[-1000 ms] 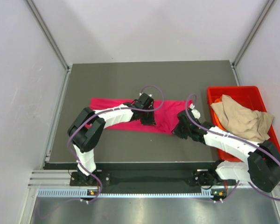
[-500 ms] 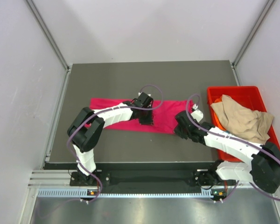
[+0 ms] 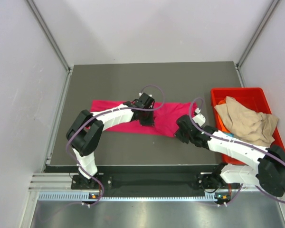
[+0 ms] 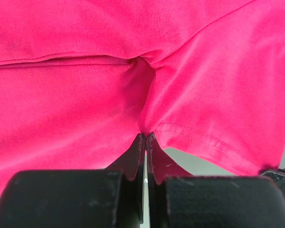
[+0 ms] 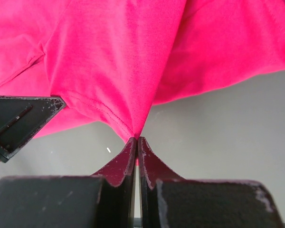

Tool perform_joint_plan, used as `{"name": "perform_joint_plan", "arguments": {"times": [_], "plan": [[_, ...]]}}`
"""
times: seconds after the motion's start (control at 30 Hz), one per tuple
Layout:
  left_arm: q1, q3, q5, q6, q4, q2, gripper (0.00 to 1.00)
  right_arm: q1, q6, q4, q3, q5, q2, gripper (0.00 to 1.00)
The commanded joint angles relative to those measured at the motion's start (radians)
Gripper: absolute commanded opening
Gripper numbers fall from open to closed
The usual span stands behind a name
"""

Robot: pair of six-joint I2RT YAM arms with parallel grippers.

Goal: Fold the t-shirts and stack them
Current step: Fold the tshirt

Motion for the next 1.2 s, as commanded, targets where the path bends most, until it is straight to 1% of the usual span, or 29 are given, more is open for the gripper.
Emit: {"name": "perform_joint_plan", "arguments": {"times": [0.0,0.13,0.23,0.33,0.6,0.67,0.87,0.97,1.17], "plan": [[0.006,0.031,-0.012,0.027,-0.034,-0.058,0.00,0.028,0.059,0.017,-0.014,0.018,-0.011,0.00],[0.009,0.028,-0.014,0.038,-0.046,-0.063,0.00,0.036,0.071,0.020,-0.028,0.024,-0.007,0.00],[0.010,0.026,0.017,0.041,-0.039,-0.049,0.00,0.038,0.068,0.018,-0.034,0.048,-0.011,0.00],[0.012,0.020,0.053,0.041,-0.026,-0.040,0.00,0.036,0.045,0.012,-0.031,0.071,-0.014,0.00],[0.013,0.043,0.054,0.039,-0.028,-0.035,0.00,0.033,-0.033,0.023,0.002,0.073,0.017,0.00],[0.012,0.054,0.063,0.036,-0.032,-0.030,0.00,0.027,-0.064,0.031,0.012,0.059,0.031,0.00],[0.013,0.077,0.061,0.036,-0.059,-0.018,0.00,0.006,-0.090,0.053,0.018,0.025,0.062,0.00],[0.012,0.086,0.069,0.033,-0.065,-0.004,0.00,-0.024,-0.110,0.086,0.007,-0.014,0.062,0.00],[0.030,0.126,0.144,0.001,-0.033,0.034,0.00,-0.112,-0.199,0.152,0.009,-0.116,0.071,0.00]]}}
